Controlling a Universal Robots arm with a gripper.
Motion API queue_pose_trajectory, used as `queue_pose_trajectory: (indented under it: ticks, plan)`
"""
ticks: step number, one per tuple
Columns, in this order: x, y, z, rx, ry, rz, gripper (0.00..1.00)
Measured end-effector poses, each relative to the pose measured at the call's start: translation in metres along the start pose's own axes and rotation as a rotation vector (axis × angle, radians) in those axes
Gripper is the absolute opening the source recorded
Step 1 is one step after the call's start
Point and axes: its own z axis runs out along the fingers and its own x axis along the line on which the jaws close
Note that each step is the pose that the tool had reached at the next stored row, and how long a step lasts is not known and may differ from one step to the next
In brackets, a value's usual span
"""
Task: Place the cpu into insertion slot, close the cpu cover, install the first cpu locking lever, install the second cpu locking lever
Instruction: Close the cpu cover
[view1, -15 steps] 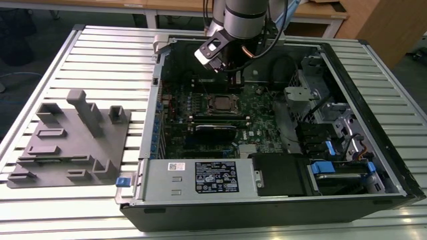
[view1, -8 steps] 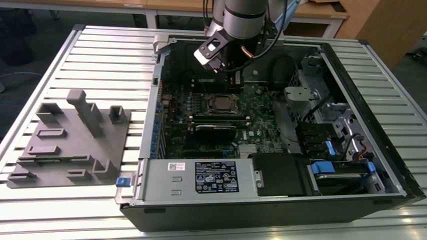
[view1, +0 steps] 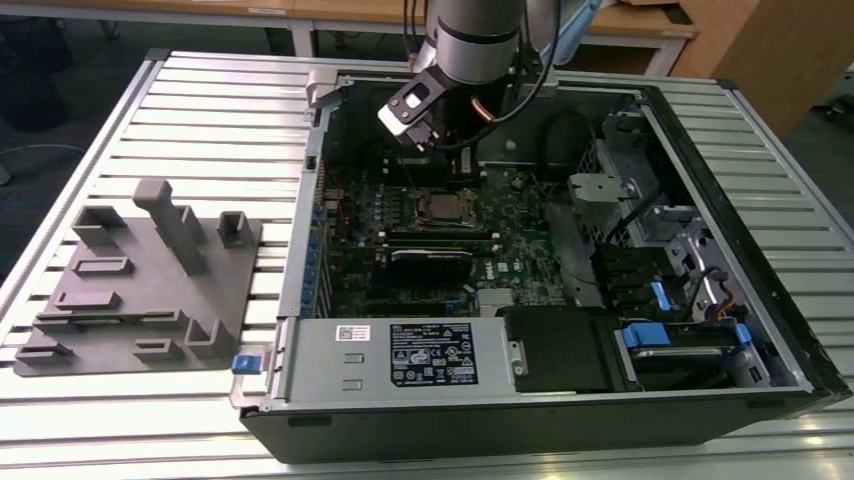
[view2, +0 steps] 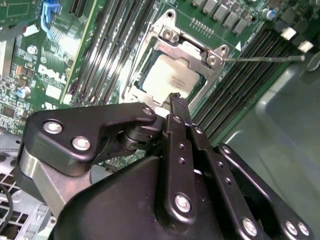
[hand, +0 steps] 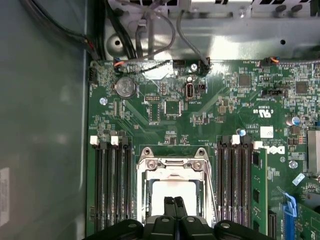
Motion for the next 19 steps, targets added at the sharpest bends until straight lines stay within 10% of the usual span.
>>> queue_pose_trajectory:
  ticks: [19]
  plan:
    - [-0.0004, -0.0044, 0.0147, -0.0001, -0.0116, 0.0, 0.11]
